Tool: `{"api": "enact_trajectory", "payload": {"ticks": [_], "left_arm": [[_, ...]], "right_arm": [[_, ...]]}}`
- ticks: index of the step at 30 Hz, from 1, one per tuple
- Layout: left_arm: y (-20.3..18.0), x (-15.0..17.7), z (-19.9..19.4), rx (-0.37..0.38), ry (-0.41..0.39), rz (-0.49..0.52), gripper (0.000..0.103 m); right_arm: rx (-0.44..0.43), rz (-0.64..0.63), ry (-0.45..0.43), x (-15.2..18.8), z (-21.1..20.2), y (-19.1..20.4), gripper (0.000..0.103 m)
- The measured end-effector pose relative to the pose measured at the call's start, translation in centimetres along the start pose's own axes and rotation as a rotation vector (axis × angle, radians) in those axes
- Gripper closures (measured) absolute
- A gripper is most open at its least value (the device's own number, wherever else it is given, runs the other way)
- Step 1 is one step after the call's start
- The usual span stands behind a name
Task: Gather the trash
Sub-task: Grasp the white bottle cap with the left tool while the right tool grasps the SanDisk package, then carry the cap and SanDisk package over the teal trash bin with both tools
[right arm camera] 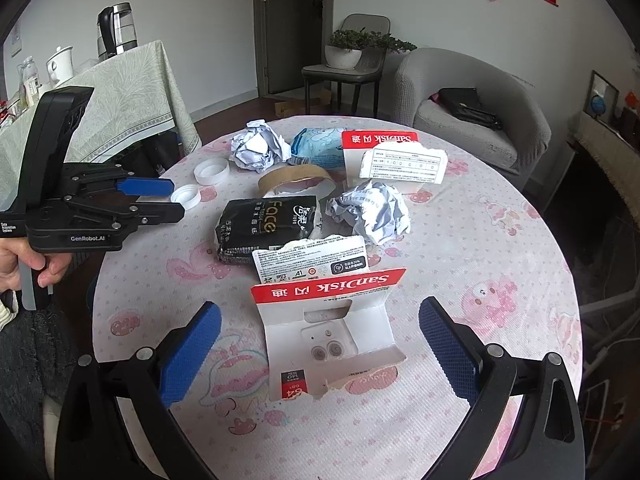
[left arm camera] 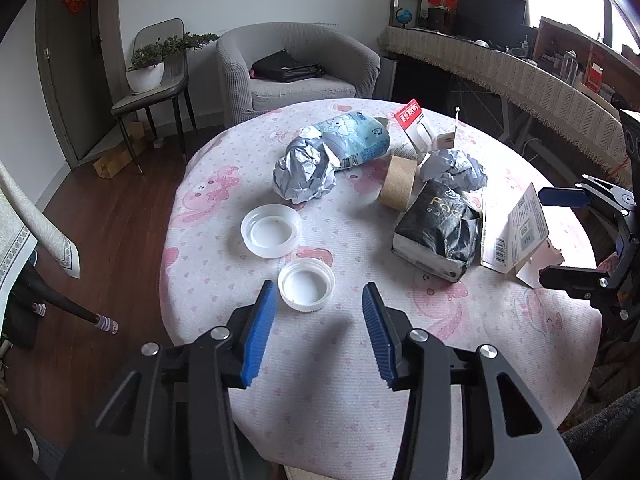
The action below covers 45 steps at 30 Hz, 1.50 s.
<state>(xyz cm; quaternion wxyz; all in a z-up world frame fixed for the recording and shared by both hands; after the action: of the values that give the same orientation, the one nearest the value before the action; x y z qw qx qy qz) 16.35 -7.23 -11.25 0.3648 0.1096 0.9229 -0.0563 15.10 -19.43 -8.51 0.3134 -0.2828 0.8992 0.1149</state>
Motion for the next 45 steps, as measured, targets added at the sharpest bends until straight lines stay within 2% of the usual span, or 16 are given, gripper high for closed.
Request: {"api": "enact_trajectory", "payload": {"ticks": [4,8,9,10,11,12,18,24,31,35,45], "left_arm": [[0.3,-0.1,0.6,0.004,0.006,-0.005,0.06],[0.7,-0.4,0.9,0.011,0.006,-0.02,0.07],[0.7,-0.5,1.0,0.019,0.005,-0.026,0.07],[0.8,-0.5,0.9,0.026,0.004,-0.031,0.07],[0.7,-0.5,0.9,0.03,0.002,-0.032,0.07],[0.7,-0.5,0.8,0.039,0.002,-0.034,0.07],[0.5,-0.7,-0.3,0.077,-0.018,-0.045,0.071],[1.6,-0.7,-2.8,0.085,-0.06,-0.098,0.071],[4.5,1.0,-5.1,0.012,-0.068,-0.129,0.071],[6.4,2.5,-6.5,-0.022,-0.063,-0.134,0.071],[13.1,8.3,-6.8,-0.116,0.024,-0.191,0.071]], "right_arm": [[-0.003,-0.014,0.021,-0.3,1.1,0.0,0.003],[-0.009,-0.025,0.049,-0.6,2.4,-0.1,0.003],[-0.004,-0.031,0.055,-0.6,2.7,-0.1,0.004],[0.002,-0.035,0.059,-0.6,2.9,-0.1,0.008],[0.0,-0.032,0.066,-0.5,3.1,-0.2,0.02],[-0.006,-0.023,0.075,-0.4,3.1,-0.3,0.027],[0.002,0.032,0.062,-0.2,2.0,-1.2,0.027],[0.008,0.127,-0.03,-1.7,-1.4,-1.1,0.027],[0.01,0.133,-0.085,-4.8,-2.0,3.5,0.027],[-0.017,0.153,-0.085,-6.1,-1.1,6.7,0.027],[-0.1,0.102,-0.078,-9.0,1.5,15.1,0.027]]}}
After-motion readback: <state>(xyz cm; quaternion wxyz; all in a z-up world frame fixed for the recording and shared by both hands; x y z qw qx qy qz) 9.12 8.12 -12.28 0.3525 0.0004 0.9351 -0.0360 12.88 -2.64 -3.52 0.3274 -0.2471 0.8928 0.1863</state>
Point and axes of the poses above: each gripper's, at about its wrist camera, not at the fingertips, and z roughly the way its jaws point, y to its left, x to its underside, the point moved 6 cm from there along z, roughly the way its jaws point, and after that the axes turned 1 degree about -x, right-handed, at the moved point
